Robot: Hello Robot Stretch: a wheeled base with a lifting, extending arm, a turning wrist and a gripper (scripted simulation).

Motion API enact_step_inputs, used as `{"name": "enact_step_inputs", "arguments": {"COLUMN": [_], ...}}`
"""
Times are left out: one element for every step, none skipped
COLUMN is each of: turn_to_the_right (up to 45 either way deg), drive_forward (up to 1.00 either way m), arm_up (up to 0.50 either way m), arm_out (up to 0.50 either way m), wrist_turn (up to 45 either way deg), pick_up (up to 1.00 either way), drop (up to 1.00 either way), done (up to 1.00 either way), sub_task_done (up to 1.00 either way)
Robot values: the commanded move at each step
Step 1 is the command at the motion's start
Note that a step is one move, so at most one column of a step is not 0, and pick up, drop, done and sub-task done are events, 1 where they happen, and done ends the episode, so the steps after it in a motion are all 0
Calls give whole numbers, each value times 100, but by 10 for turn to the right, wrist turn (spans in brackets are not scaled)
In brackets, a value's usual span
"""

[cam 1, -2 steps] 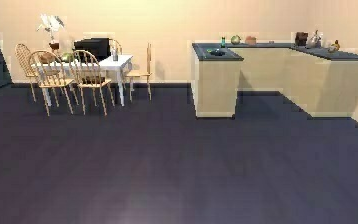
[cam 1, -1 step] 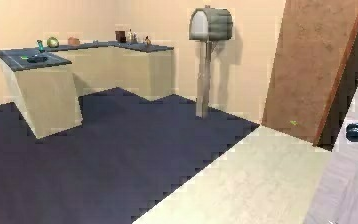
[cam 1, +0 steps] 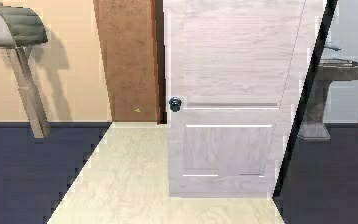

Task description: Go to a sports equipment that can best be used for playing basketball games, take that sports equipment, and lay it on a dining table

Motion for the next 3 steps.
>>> {"name": "enact_step_inputs", "arguments": {"turn_to_the_right": [0,450,450], "drive_forward": [25,0,0], "arm_up": [0,0,0], "arm_out": [0,0,0], "wrist_turn": [0,0,0], "pick_up": [0,0,0], "drop": [0,0,0], "done": [0,0,0], "sub_task_done": [0,0,0]}}
